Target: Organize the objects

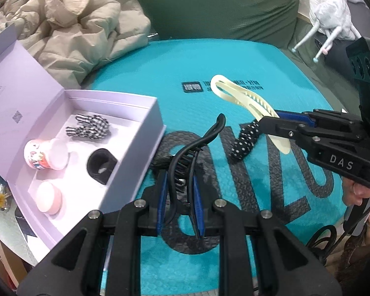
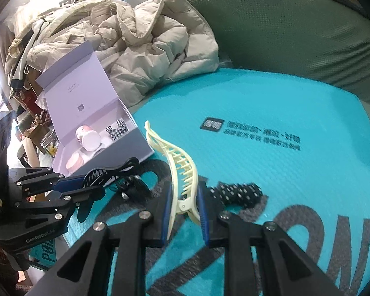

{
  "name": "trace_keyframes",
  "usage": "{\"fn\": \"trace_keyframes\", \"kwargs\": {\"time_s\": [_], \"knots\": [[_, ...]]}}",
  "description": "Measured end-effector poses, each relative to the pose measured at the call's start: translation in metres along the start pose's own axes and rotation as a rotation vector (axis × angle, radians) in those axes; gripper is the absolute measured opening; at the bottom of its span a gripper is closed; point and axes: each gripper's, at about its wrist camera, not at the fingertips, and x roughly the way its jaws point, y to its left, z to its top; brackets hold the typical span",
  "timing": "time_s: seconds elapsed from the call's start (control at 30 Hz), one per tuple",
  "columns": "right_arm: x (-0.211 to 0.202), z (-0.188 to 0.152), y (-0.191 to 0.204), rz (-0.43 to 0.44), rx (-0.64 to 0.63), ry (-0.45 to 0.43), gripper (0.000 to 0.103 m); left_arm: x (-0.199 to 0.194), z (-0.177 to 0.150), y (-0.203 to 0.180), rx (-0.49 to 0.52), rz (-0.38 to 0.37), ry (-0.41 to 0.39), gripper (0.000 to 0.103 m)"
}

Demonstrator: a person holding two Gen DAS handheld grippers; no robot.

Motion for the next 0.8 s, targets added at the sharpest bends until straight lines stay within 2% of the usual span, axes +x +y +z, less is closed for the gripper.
{"fn": "trace_keyframes", "kwargs": {"time_s": [0.33, 0.8], "knots": [[0.007, 0.014, 0.024, 0.029, -0.056, -0.023, 0.020, -0.018, 0.003, 0.039, -0.070, 0.049, -0.034, 0.019], [0.036, 0.026, 0.058, 0.091, -0.121, -0.007, 0.020, -0.019, -0.003, 0.079, -0.141, 0.092, -0.025, 0.019]]}}
